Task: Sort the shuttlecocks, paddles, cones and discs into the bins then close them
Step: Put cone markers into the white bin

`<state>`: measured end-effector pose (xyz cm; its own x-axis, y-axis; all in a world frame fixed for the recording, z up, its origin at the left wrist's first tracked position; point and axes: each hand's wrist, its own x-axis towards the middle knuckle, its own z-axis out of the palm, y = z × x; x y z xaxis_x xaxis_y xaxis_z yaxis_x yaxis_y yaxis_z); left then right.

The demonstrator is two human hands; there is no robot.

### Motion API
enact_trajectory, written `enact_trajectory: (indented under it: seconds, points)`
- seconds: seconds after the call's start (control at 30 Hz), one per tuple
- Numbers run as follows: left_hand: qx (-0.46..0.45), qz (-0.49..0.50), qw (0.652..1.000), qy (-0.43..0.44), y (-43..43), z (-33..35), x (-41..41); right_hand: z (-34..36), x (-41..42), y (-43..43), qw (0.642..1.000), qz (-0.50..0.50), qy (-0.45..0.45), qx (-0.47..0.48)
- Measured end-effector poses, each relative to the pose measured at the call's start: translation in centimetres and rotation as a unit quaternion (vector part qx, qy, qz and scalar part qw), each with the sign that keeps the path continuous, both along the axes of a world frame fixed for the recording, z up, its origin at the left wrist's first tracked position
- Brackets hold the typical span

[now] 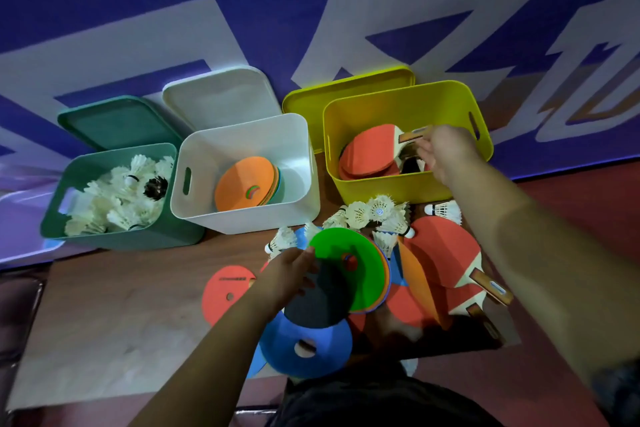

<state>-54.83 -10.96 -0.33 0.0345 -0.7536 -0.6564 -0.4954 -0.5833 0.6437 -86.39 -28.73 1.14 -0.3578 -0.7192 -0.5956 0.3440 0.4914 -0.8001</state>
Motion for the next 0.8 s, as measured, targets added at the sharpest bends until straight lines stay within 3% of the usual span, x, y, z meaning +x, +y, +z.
enact_trajectory:
  seconds: [0.1,0.2,0.33,0.5,0.7,0.8]
  points:
    - [-0.019,-0.111,0.989,-0.095,0.2,-1.5,0.8,0.1,0.6,1.4,0.999,0.034,0.041,-0.001]
    - [-0.027,-0.172,0.972,-0.16,0.4,-3.7,1.3,0.3,2.4,4.0,0.998,0.033,-0.01,-0.058]
    - [-0.068,-0.265,0.934,-0.23,0.5,-6.9,1.1,0.8,5.3,7.7,0.993,0.087,0.028,-0.08]
    - [-0.12,-0.411,0.847,-0.316,-0.3,-8.3,-0.1,-0.1,8.3,11.5,0.989,0.116,0.045,-0.074]
    - [-0.15,-0.507,0.774,-0.348,-0.4,-10.2,0.2,-2.8,10.0,15.2,0.991,0.118,0.061,-0.027]
    - [-0.173,-0.519,0.759,-0.354,-0.8,-10.6,0.6,-4.2,10.4,16.6,0.989,0.128,0.079,-0.011]
